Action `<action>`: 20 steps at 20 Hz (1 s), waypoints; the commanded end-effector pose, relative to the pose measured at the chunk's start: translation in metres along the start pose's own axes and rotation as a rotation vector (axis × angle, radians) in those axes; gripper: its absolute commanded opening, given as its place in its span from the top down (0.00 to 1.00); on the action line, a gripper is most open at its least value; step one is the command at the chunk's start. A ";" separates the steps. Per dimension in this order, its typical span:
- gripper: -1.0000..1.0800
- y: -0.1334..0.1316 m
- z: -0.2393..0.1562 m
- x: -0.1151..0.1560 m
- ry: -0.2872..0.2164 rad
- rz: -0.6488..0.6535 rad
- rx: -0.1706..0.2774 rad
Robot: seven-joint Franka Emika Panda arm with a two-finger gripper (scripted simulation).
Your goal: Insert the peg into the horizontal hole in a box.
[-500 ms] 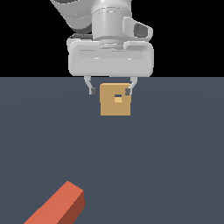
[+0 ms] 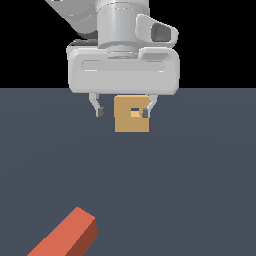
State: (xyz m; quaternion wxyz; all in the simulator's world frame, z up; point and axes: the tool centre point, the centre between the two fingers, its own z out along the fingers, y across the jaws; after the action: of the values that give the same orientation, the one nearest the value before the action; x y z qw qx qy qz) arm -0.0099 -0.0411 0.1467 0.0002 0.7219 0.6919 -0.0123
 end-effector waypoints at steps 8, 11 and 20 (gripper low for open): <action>0.04 -0.042 0.046 -0.142 0.008 0.259 -0.007; 0.04 -0.061 0.061 -0.183 0.012 0.338 -0.010; 0.04 -0.096 0.084 -0.239 0.019 0.454 -0.012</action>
State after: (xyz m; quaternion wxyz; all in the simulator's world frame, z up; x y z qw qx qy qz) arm -0.1142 -0.2733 0.0705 0.0006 0.8568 0.5156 -0.0017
